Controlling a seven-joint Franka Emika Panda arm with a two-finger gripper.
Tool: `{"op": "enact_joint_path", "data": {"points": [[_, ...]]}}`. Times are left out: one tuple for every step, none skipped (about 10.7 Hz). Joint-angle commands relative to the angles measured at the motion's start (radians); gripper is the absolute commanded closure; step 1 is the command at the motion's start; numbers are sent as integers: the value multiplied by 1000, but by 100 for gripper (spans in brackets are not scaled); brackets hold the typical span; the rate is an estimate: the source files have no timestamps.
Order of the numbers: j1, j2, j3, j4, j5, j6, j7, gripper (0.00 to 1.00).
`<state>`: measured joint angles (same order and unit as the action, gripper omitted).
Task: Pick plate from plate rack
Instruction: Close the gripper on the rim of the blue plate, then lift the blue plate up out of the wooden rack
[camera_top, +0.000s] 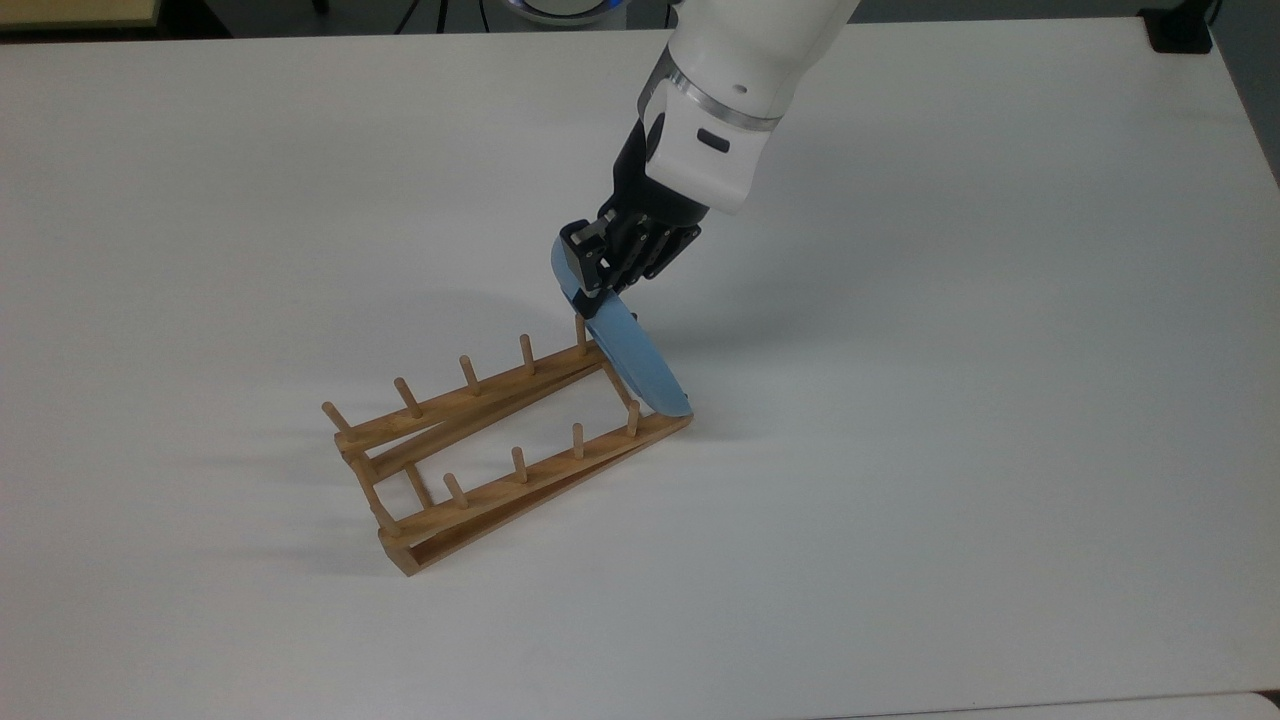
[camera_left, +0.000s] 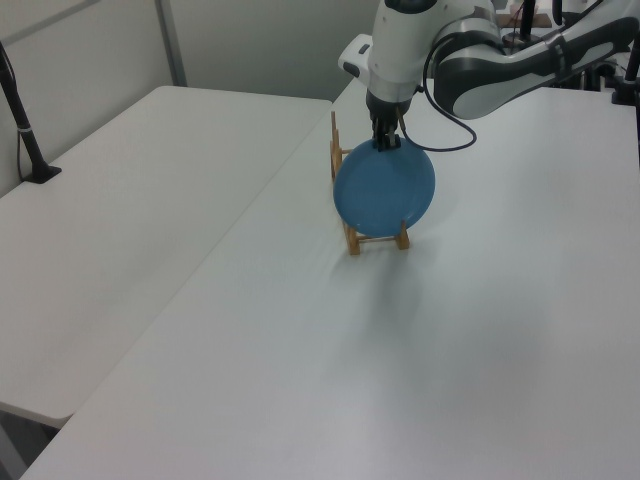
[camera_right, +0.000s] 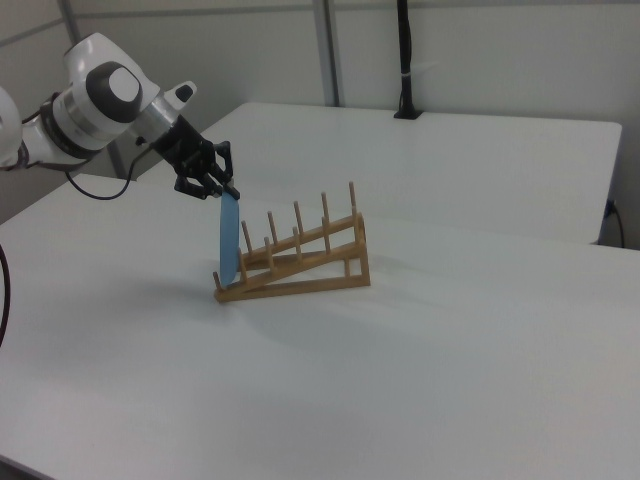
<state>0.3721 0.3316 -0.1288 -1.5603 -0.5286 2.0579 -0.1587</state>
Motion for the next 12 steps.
{"op": "enact_joint_path", "data": {"points": [[18, -97, -12, -34, -10, 11, -25, 100], [16, -123, -12, -30, -10, 11, -25, 100], [5, -155, -9, -8, 11, 8, -15, 100], [-8, -205, -6, -6, 106, -43, -9, 100], [-59, -253, -3, -3, 289, -105, -12, 100], [-114, -297, -3, -1, 440, -170, -13, 100], [-164, -318, -3, 0, 558, -255, -15, 100], [-221, -316, -8, -3, 652, -325, -16, 100], [-284, -301, -12, -21, 720, -349, -18, 100], [-348, -269, -14, -50, 766, -348, -24, 100], [-393, -226, -17, -73, 774, -352, -60, 100], [-425, -191, -38, -107, 774, -351, -118, 100]]}}
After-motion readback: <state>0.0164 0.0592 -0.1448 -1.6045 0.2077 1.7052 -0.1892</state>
